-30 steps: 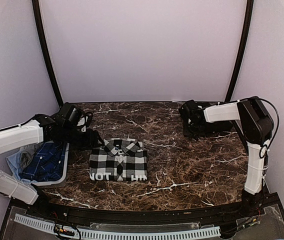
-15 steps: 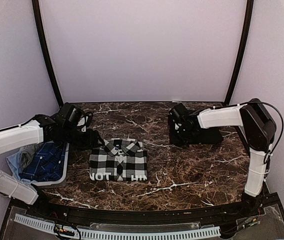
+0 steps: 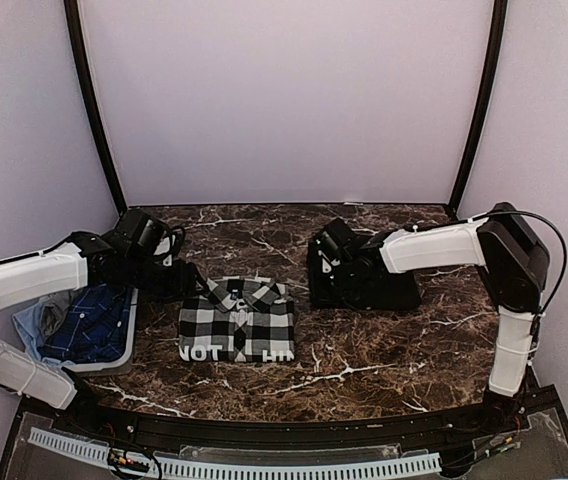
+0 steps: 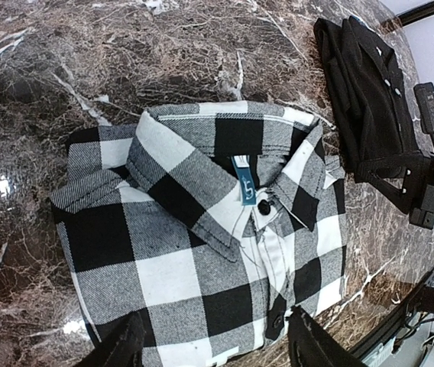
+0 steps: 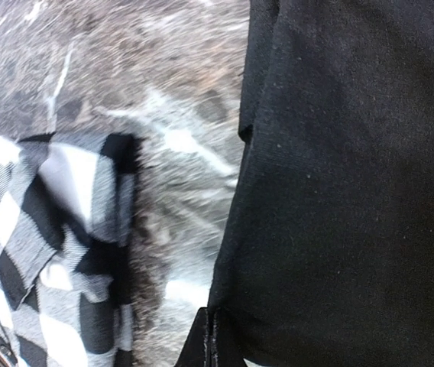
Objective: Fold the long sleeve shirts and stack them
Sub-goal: Move the square-folded shirt to the center of the board, then pick up the square-folded shirt from the center of the board.
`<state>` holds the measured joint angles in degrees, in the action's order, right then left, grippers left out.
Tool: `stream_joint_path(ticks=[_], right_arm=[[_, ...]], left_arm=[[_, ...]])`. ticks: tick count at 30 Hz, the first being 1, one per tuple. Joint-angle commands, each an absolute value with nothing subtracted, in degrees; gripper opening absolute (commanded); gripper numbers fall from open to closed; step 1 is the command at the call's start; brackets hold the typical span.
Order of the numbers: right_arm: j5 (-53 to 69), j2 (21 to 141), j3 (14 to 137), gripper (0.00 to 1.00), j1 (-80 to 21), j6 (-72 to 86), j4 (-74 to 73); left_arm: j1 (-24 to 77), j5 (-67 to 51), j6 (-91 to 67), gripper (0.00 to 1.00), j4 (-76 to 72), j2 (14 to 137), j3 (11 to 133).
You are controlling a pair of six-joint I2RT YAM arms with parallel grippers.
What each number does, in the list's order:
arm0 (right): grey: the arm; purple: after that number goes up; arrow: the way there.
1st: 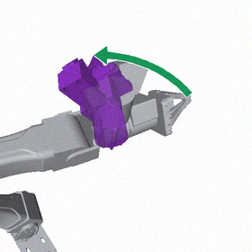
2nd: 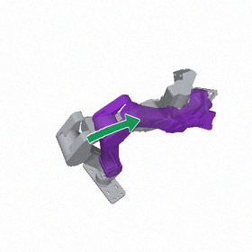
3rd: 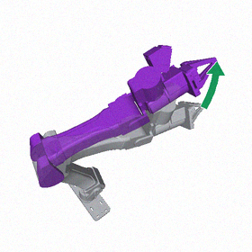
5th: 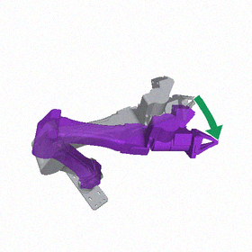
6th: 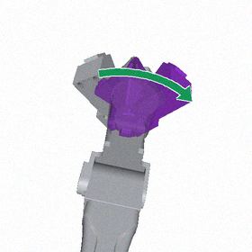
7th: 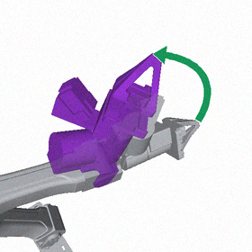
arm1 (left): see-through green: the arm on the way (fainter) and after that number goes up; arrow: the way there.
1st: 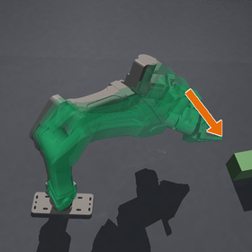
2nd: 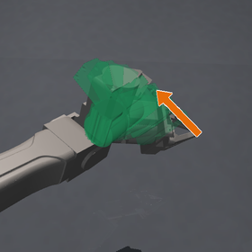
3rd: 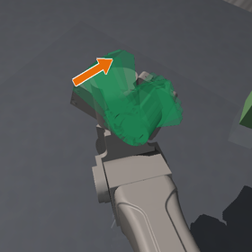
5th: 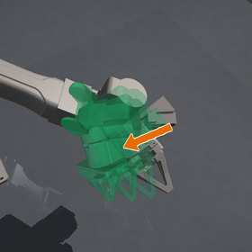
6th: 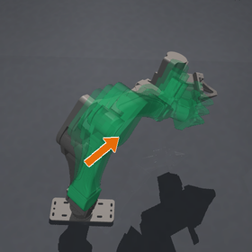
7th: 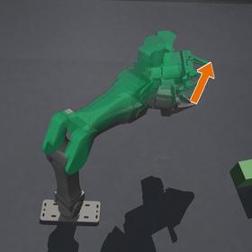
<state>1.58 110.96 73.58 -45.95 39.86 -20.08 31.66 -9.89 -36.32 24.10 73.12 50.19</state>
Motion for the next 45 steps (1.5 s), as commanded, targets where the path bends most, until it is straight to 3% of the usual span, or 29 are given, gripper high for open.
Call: stream_joint_path(ticks=[1,4,11,15,26,45], right_arm=[[2.8,109.1,74.0,0.0,-47.4,41.6,-17.5],[2.7,108.7,74.0,0.0,-47.4,41.5,-17.6],[4.5,106.5,74.5,0.3,-48.4,40.0,-16.1],[5.3,106.1,74.7,0.38,-50.1,39.3,-15.6],[6.6,108.4,73.1,0.4,-52.4,40.4,-13.5],[-1.2,117.2,77.5,0.42,-56.1,41.4,-16.5]], left_arm=[[31.3,-8.5,-37.1,0.63,24.0,71.6,48.7],[31.2,-7.7,-37.2,0.63,24.1,71.3,48.5],[30.1,-6.2,-36.9,0.61,24.9,71.5,47.7],[28.9,-5.6,-36.0,0.6,25.5,72.3,47.2],[28.3,-5.4,-34.9,0.59,24.4,77.1,45.3],[29.0,-5.7,-38.9,0.59,15.6,87.9,40.3]])
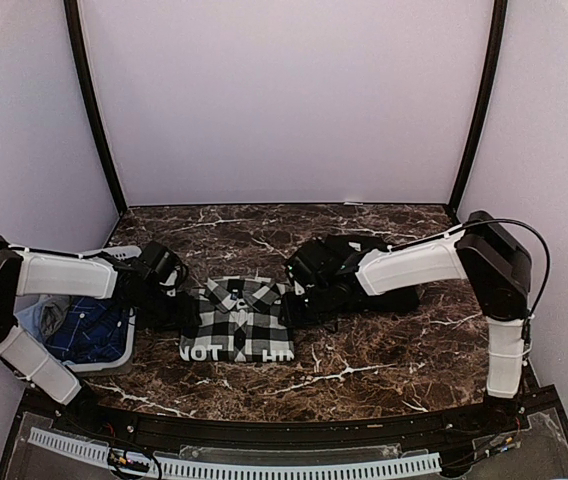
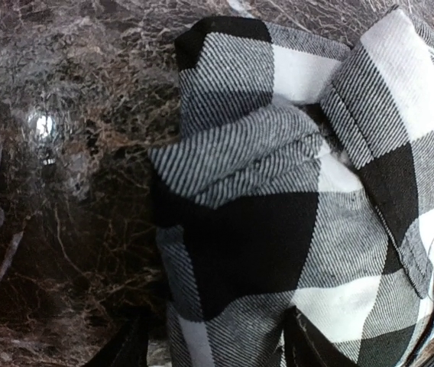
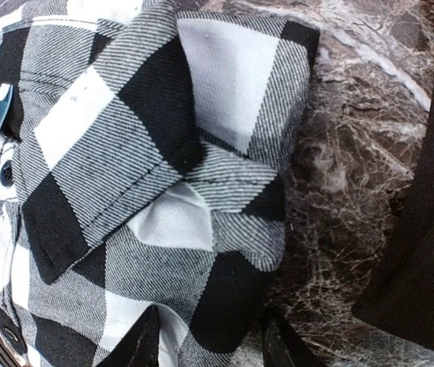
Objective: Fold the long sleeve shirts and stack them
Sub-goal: Pick up the square-folded shirt from the center of the board.
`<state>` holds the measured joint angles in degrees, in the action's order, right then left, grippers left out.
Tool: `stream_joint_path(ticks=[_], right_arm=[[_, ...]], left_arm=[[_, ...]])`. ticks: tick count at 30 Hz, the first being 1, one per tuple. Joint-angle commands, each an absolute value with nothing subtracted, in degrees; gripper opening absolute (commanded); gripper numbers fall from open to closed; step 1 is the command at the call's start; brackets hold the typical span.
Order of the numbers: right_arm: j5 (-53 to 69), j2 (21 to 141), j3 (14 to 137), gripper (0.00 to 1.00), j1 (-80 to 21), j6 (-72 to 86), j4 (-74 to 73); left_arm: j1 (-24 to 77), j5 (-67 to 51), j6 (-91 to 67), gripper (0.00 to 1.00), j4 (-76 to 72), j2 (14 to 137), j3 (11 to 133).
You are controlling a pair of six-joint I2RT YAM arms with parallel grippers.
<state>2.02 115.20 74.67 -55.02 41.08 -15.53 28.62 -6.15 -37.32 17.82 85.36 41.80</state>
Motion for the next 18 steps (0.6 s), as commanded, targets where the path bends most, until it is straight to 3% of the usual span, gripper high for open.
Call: stream_joint_path(ticks=[1,8,18], right_arm=[[-1.5,117.7,77.9,0.43,-56.2,41.4,-16.9],[-1.3,120.0,79.2,0.42,-57.1,41.9,-17.2],[-0.3,119.7,81.9,0.3,-57.5,41.6,-17.2]], left_arm=[[29.3,-5.6,-39.0,0.59,15.4,88.3,40.4],[30.2,-5.9,-39.1,0.53,13.8,90.8,40.5],[30.2,-8.4,-38.5,0.22,14.1,88.9,42.1]])
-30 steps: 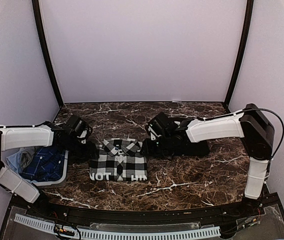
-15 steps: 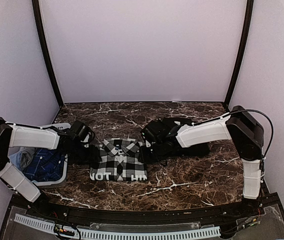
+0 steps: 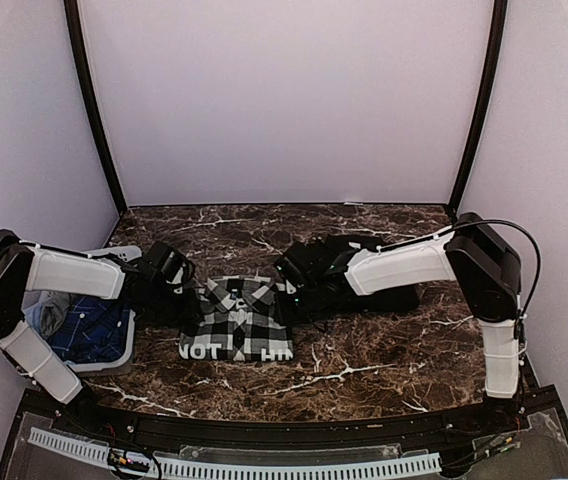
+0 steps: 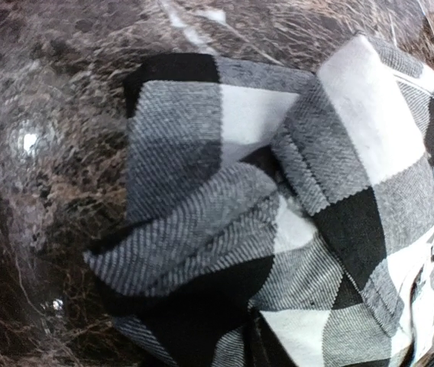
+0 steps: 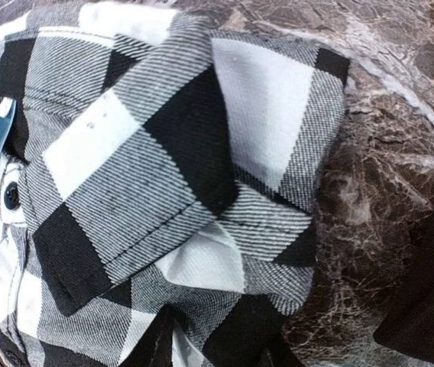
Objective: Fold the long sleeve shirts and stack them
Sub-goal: Pick up the square-folded shirt from the center of the board.
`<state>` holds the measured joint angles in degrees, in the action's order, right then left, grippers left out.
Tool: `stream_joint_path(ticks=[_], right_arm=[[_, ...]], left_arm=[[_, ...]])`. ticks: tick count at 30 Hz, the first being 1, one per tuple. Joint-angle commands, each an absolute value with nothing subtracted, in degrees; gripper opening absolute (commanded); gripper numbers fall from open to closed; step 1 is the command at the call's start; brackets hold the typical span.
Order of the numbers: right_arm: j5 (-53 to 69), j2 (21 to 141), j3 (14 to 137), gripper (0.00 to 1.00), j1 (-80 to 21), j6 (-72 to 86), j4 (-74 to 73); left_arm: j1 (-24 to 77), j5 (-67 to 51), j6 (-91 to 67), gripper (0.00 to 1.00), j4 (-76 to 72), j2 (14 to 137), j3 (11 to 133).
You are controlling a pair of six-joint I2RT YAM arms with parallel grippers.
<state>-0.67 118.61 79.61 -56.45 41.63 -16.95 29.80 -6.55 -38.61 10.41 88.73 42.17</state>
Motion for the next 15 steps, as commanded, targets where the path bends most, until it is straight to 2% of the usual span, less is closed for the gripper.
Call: stream_joint_path(ticks=[1,6,8,15], right_arm=[[-0.3,119.5,82.2,0.28,-57.5,41.5,-17.3],[-0.3,119.3,83.7,0.08,-57.5,41.0,-17.5],[0.8,119.3,84.1,0.01,-57.4,40.9,-17.5],[0.3,118.0,85.8,0.0,-57.5,40.2,-18.7]], left_arm=[[30.2,-8.5,-38.4,0.19,14.5,88.0,42.3],[30.2,-8.9,-37.5,0.01,16.5,85.8,44.5],[30.2,-9.1,-37.3,0.0,16.9,85.3,45.3],[30.2,-8.2,-36.1,0.0,20.3,82.6,48.9]])
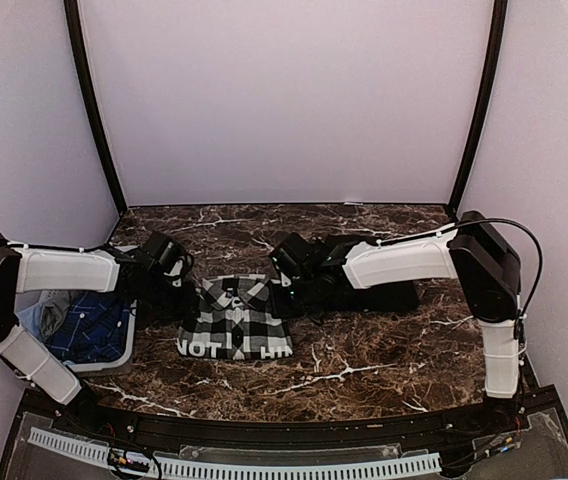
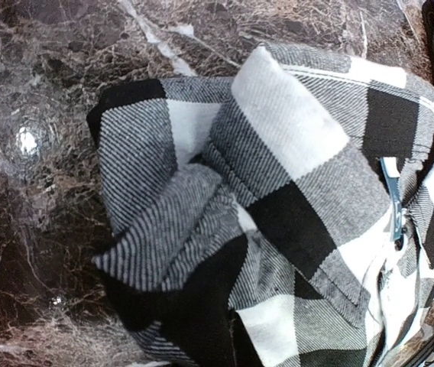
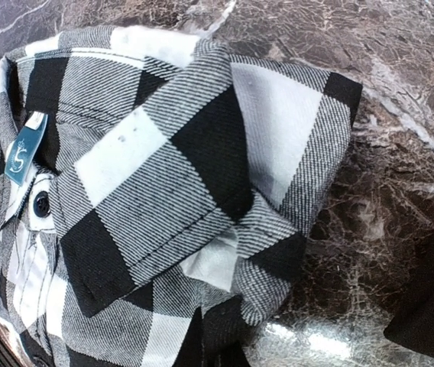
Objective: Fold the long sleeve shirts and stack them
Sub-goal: Pick up the square-folded shirt from the center of the board, then place the square-folded shirt on the square-folded shirt.
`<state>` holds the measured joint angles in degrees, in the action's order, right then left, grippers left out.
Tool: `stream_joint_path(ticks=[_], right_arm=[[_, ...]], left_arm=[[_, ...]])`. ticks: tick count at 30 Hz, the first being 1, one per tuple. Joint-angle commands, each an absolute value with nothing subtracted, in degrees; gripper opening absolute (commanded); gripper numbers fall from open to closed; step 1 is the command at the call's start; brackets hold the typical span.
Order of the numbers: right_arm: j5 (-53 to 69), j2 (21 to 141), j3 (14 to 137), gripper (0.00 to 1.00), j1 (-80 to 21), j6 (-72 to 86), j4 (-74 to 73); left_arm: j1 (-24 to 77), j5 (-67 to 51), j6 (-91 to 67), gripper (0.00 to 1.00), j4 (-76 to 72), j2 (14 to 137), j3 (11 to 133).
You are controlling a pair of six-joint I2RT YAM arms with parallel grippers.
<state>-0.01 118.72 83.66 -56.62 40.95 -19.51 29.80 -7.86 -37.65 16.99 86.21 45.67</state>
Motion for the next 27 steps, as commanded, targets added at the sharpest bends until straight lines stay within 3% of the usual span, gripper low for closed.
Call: stream_joint_path(ticks=[1,18,27], right_arm=[[0.3,117.8,86.1,0.0,-57.5,40.0,-18.8],[-2.9,112.5,93.6,0.0,-57.1,34.4,-25.8],[-6.1,105.4,90.6,0.0,-52.1,30.8,-27.2]], left_arm=[[30.2,-8.3,-36.0,0.0,21.1,82.5,49.2],[31.5,-8.5,-34.9,0.0,28.1,78.1,59.2],[34.2,-9.2,-36.5,0.0,26.8,82.3,67.2]])
